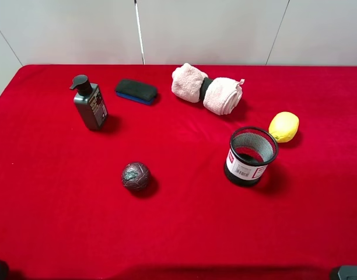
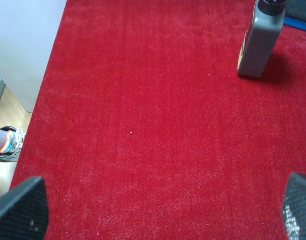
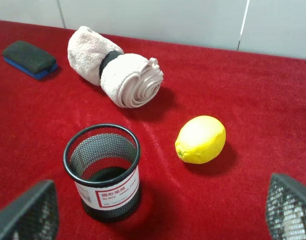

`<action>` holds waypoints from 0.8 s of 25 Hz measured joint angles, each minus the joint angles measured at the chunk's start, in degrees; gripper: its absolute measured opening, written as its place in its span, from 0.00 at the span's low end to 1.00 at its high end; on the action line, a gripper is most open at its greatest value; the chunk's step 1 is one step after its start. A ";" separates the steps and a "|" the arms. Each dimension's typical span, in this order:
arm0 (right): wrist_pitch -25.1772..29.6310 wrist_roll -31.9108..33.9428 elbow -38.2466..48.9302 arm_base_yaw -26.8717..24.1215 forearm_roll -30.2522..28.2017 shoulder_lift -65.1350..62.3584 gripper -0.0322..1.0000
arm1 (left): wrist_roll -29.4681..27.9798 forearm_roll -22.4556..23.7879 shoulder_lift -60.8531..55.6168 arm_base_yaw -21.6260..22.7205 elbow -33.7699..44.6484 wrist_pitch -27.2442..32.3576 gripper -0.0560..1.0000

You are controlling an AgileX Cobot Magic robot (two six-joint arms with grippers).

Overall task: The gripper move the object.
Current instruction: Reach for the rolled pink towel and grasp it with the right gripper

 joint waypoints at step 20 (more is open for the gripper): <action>-0.66 2.15 -0.37 0.00 -1.48 2.27 0.64 | 0.00 0.00 0.00 0.00 0.00 0.00 0.93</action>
